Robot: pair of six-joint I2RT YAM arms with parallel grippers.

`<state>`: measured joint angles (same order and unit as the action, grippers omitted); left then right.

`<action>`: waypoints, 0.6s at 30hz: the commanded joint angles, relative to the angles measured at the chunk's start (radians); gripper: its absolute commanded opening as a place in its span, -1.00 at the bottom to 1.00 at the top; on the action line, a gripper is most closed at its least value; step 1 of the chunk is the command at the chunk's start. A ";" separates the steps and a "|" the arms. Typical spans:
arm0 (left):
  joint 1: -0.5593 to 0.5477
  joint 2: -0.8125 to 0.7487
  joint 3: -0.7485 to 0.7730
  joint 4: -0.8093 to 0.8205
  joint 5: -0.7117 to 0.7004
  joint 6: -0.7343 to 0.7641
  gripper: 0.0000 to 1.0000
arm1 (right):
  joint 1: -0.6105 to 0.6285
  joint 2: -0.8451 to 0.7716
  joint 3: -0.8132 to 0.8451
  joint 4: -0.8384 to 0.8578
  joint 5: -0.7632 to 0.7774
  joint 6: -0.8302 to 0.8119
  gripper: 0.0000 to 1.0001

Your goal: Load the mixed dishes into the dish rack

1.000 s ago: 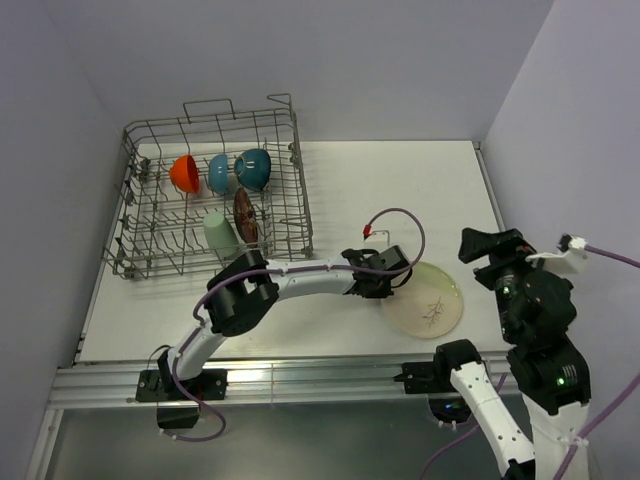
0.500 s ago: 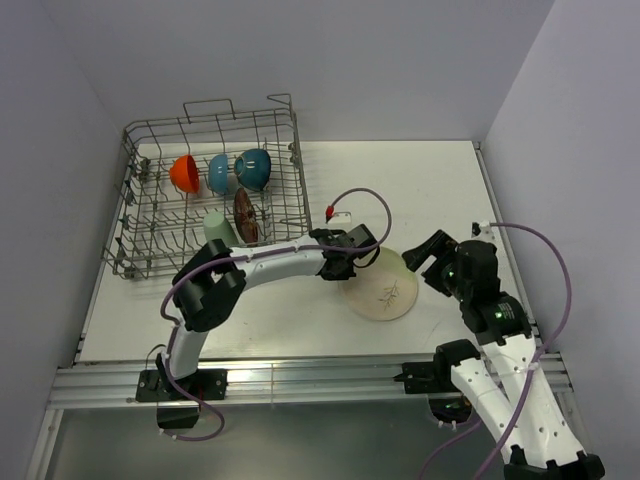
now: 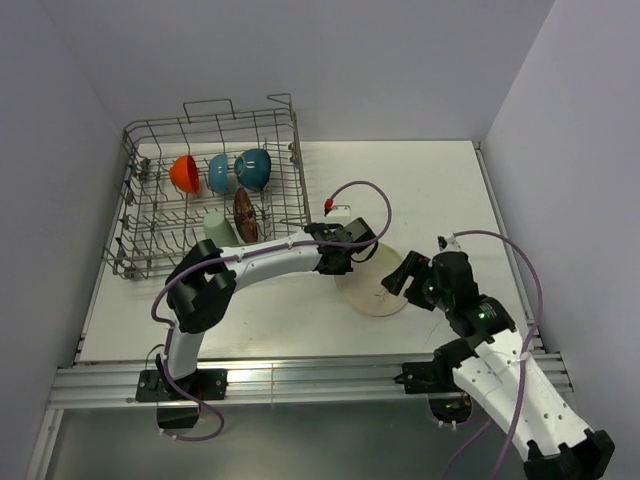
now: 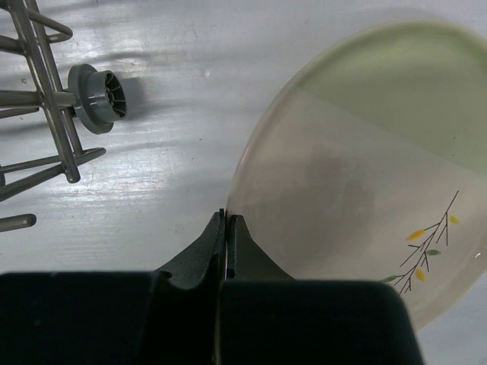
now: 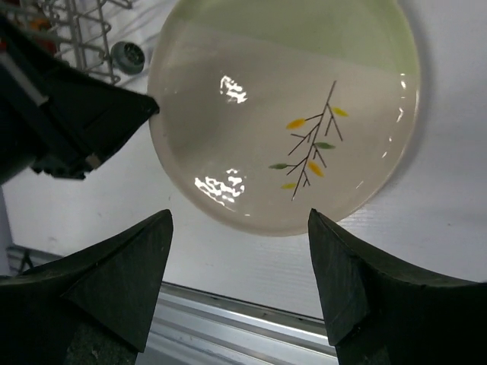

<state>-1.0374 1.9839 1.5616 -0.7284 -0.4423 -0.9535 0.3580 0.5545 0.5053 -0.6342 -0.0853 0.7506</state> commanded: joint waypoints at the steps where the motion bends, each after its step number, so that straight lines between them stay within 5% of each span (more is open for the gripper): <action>1: 0.007 -0.045 0.077 -0.017 -0.035 0.033 -1.00 | 0.167 0.016 0.090 -0.013 0.161 -0.013 0.57; 18: 0.007 -0.027 0.176 -0.109 0.023 0.111 -1.00 | 0.973 0.281 0.242 -0.241 0.889 0.223 0.60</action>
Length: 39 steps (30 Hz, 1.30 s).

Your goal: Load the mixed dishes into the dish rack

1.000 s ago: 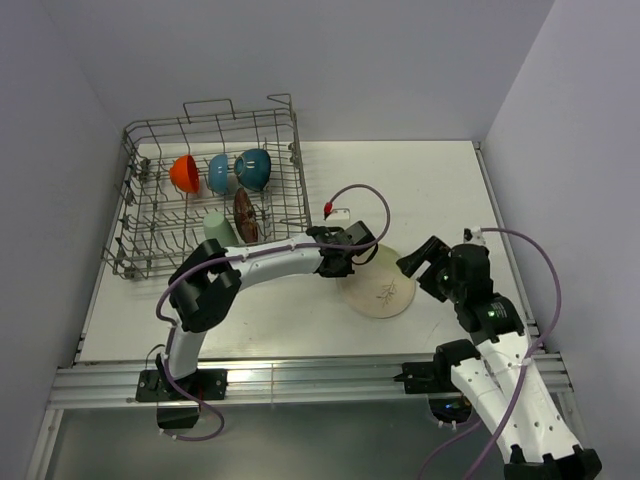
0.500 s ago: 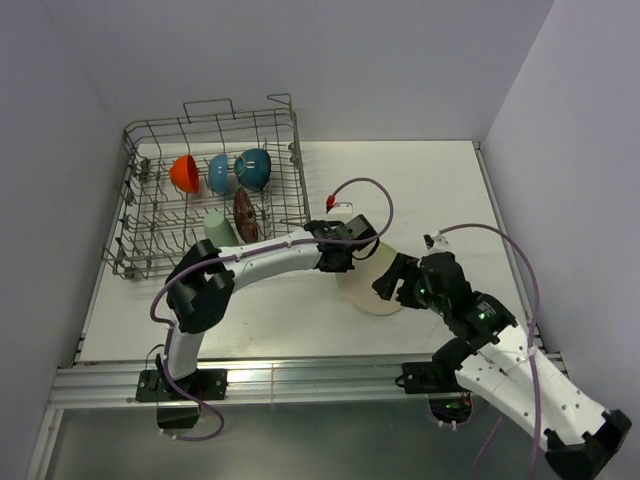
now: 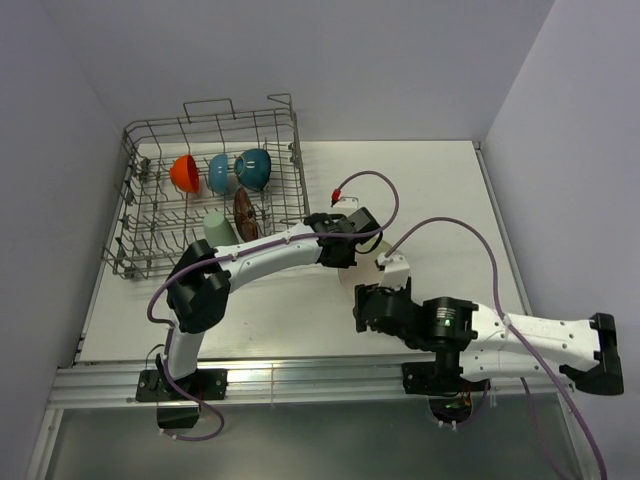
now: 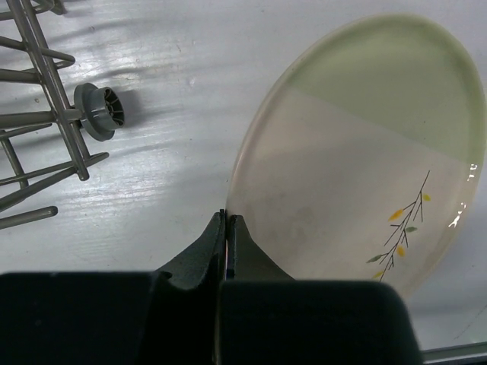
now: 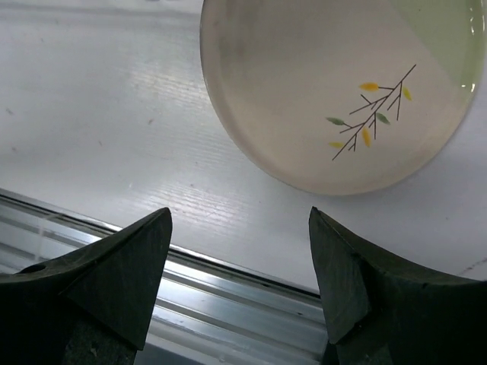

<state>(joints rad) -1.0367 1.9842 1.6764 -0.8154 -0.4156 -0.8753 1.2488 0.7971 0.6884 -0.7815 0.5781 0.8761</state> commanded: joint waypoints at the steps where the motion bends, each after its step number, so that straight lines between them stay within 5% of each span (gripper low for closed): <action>1: 0.006 -0.027 0.068 -0.030 0.000 0.038 -1.00 | 0.102 0.054 0.072 -0.107 0.247 0.110 0.60; 12: 0.006 -0.053 0.051 -0.033 0.058 0.053 -1.00 | 0.198 0.275 0.123 -0.099 0.356 0.104 0.61; 16: 0.004 -0.065 0.034 -0.034 0.064 0.052 -1.00 | 0.241 0.346 0.163 -0.156 0.385 0.228 0.64; 27: 0.006 -0.065 0.017 -0.018 0.066 0.048 -1.00 | 0.235 -0.045 0.016 -0.110 0.269 0.454 0.64; 39: 0.010 -0.055 0.025 -0.001 0.067 0.055 -1.00 | 0.233 -0.433 -0.201 -0.015 0.174 0.923 0.64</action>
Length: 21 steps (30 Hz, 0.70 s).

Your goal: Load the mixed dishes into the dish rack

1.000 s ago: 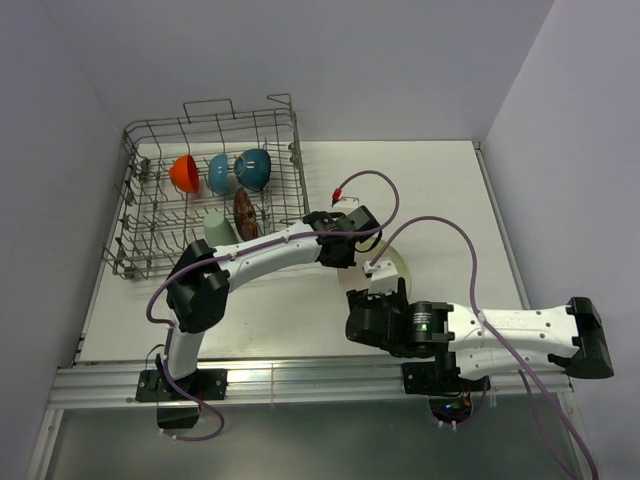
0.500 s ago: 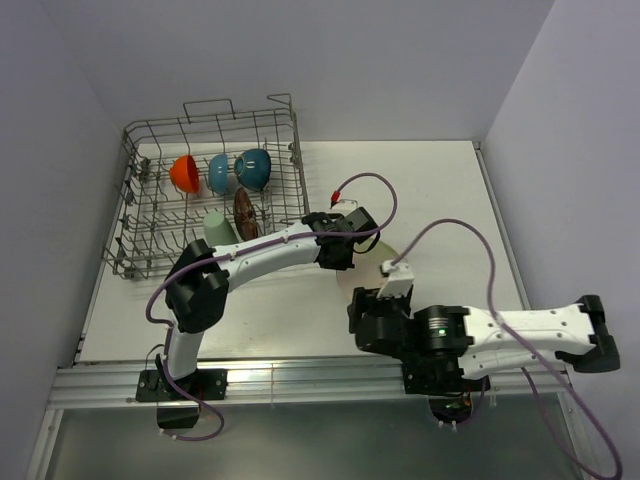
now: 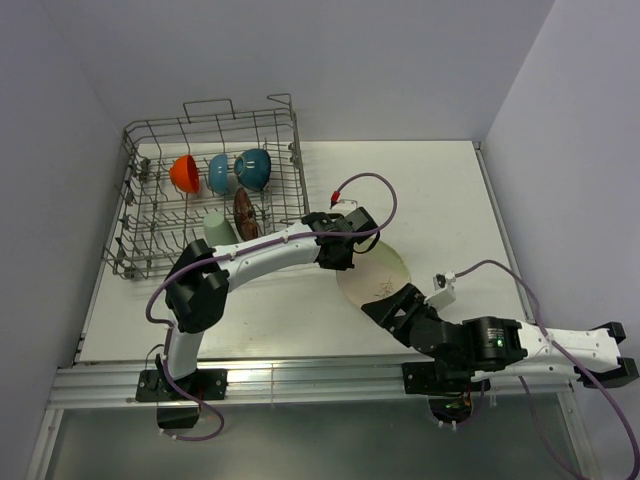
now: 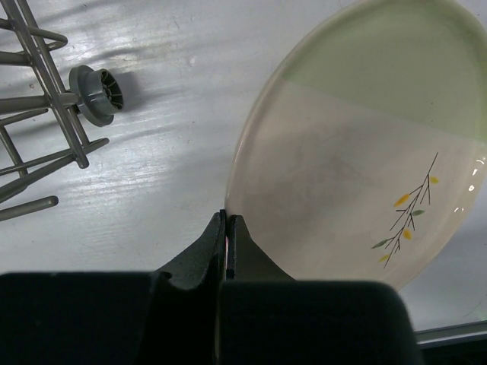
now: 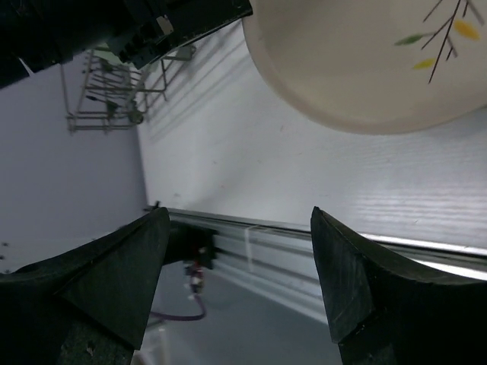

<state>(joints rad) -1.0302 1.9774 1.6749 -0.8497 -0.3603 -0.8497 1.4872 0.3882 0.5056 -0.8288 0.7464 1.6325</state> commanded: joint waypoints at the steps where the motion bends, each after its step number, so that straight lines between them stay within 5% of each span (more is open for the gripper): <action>1: 0.005 -0.042 0.032 0.032 0.012 0.032 -1.00 | -0.004 -0.034 -0.022 0.020 0.007 0.218 0.64; 21: 0.088 0.005 0.103 0.040 0.030 0.101 -1.00 | -0.005 0.028 -0.197 0.102 -0.045 0.501 0.61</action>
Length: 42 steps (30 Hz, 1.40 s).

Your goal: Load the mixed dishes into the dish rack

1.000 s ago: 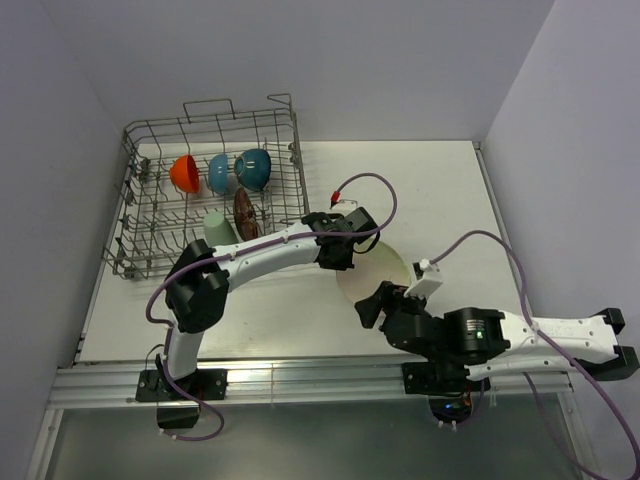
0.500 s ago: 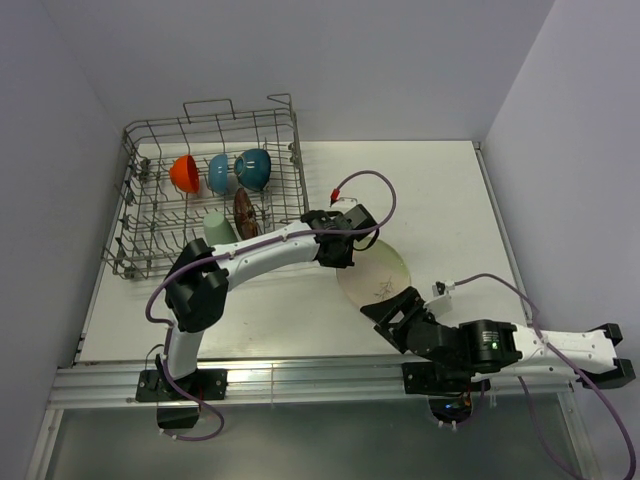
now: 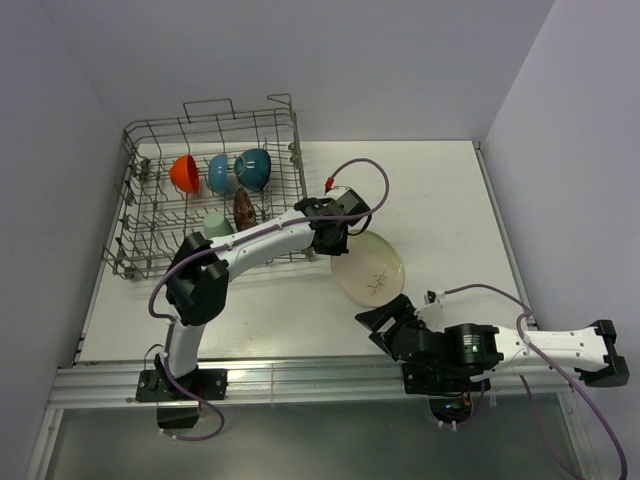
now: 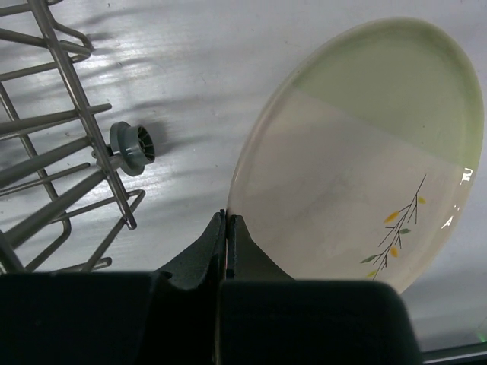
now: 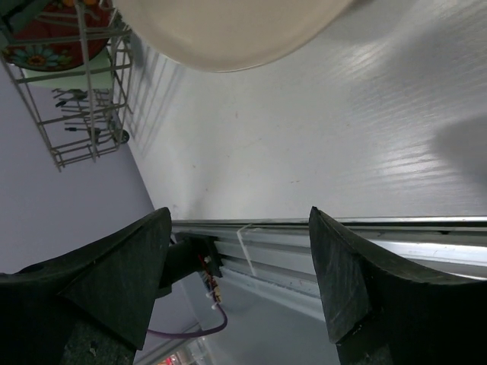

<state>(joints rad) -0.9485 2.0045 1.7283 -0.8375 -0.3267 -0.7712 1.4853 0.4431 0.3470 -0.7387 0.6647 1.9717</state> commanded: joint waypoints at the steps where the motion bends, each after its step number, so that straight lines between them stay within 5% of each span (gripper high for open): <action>1: 0.007 -0.023 0.048 0.029 -0.002 0.026 -1.00 | -0.002 -0.035 -0.048 0.019 0.039 0.165 0.60; 11: 0.007 -0.036 0.022 0.049 0.014 0.020 -1.00 | -0.037 0.103 -0.019 0.027 0.096 0.105 0.60; 21: 0.007 -0.058 -0.026 0.064 0.018 0.012 -1.00 | -0.195 0.089 -0.210 0.370 -0.010 0.092 0.58; 42: -0.001 -0.110 -0.088 0.080 0.034 0.001 -1.00 | -0.215 0.123 -0.336 0.447 0.125 0.343 0.57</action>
<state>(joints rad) -0.9409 1.9774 1.6444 -0.7906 -0.3000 -0.7708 1.2755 0.5663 0.0696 -0.3267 0.7189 1.9923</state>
